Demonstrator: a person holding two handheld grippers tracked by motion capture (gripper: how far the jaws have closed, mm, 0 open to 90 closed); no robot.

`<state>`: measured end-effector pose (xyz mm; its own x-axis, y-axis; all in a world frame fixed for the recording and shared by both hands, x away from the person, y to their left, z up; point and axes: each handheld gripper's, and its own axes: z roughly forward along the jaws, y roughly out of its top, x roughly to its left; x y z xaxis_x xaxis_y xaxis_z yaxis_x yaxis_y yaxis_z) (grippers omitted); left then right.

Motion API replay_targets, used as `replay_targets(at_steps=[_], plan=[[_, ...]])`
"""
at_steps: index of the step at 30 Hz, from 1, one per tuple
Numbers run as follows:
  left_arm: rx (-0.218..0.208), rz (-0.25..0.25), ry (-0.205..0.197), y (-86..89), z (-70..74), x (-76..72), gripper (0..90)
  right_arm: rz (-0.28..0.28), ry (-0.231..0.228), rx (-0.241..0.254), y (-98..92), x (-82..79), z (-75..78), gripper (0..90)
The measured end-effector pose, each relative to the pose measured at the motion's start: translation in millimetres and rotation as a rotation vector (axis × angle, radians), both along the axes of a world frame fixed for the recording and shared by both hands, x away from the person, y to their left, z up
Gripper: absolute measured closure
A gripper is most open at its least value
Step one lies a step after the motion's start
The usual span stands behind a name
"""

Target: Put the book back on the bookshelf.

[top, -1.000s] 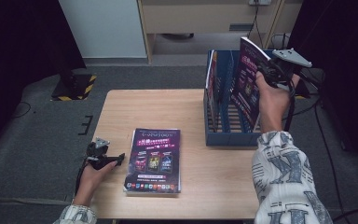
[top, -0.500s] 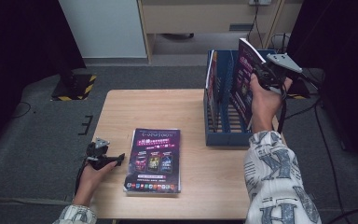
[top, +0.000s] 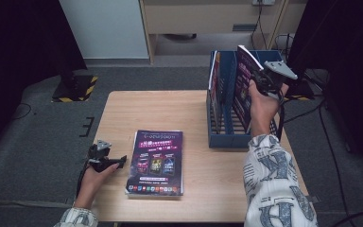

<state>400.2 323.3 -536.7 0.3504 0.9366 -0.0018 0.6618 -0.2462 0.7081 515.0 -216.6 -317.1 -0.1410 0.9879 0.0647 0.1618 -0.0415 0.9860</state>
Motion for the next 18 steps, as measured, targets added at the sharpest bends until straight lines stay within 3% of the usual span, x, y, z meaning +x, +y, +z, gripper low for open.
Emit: replay_targets(at_steps=[8, 18], plan=[[0.005, -0.004, 0.004, 0.2, 0.2, 0.2, 3.2, -0.012, 0.021, 0.005, 2.6, 12.3, -24.4, 82.2], [0.007, 0.001, 0.006, -1.0, 0.2, 1.0, 2.5, -0.008, 0.036, -0.001, 7.8, 19.7, -42.3, 82.1]])
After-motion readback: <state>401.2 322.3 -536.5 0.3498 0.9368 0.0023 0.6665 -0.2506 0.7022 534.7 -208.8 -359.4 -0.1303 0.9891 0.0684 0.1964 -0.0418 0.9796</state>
